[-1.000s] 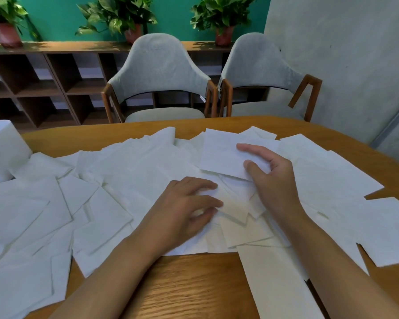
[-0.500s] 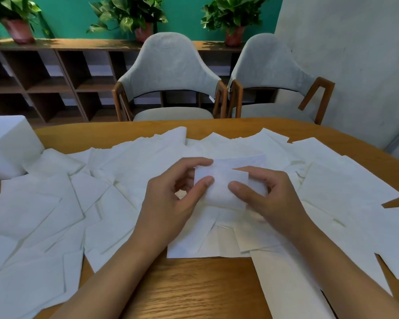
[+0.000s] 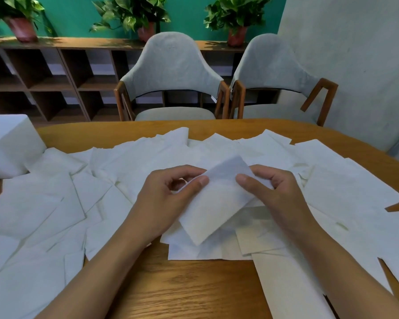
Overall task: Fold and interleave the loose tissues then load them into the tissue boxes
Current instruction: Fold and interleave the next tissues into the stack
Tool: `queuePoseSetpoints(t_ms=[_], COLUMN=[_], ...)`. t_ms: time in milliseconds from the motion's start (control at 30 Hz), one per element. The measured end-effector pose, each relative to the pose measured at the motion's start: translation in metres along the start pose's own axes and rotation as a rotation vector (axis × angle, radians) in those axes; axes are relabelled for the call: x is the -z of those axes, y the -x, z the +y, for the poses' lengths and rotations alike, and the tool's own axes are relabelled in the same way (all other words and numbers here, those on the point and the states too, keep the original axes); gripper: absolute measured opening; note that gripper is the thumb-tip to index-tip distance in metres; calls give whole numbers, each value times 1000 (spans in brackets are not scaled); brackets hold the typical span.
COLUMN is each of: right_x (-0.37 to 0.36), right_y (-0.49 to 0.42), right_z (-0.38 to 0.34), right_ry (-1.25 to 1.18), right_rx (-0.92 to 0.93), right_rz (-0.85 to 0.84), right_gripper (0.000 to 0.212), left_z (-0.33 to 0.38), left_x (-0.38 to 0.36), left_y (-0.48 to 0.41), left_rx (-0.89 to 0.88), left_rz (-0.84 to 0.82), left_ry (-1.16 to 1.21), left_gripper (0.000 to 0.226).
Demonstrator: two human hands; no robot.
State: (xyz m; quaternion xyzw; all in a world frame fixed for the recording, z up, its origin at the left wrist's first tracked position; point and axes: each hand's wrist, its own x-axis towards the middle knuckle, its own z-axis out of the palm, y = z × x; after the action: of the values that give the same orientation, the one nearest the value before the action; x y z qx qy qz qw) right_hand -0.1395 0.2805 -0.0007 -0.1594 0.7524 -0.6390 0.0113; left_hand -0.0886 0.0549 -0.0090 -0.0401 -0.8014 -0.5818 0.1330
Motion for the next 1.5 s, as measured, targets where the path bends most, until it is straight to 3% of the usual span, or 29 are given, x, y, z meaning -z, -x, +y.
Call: queuePoseSetpoints(t_ms=[133, 333, 600, 733, 867, 967, 1067, 1133, 1267, 1433, 1500], right_x=[-9, -14, -15, -16, -14, -6, 4, 7, 14, 37, 47], right_y=[7, 7, 3, 3, 0, -2, -2, -2, -5, -8, -8], right_z=[-1, 2, 10, 7, 2, -4, -5, -5, -5, -7, -4], right_ry=[78, 136, 208, 220, 136, 130, 183, 227, 208, 285, 291], right_rx=[-3, -26, 72, 138, 156, 152, 149, 123, 91, 52, 37], right_rz=[-156, -184, -187, -134, -20, -31, -161, -146, -26, 128, 178], right_gripper=[21, 13, 47, 53, 63, 53, 27, 25, 27, 30, 33], left_z=[0, -2, -7, -7, -1, 0, 0, -4, -11, -15, -19], left_x=[1, 0, -5, -6, -8, -13, -16, -21, -32, -44, -54], left_y=[1, 0, 1, 2, 4, 5, 6, 8, 11, 5, 2], left_rx=[-64, -7, 8, -100, -1, 34, -1, 1, -128, -400, -411], left_rz=[-41, 40, 41, 104, 69, 44, 97, 133, 223, 149, 89], left_ry=[-179, -107, -149, -218, -56, 119, 110, 123, -109, -419, -485], left_gripper=[22, 18, 24, 33, 42, 46, 55, 60, 66, 28, 19])
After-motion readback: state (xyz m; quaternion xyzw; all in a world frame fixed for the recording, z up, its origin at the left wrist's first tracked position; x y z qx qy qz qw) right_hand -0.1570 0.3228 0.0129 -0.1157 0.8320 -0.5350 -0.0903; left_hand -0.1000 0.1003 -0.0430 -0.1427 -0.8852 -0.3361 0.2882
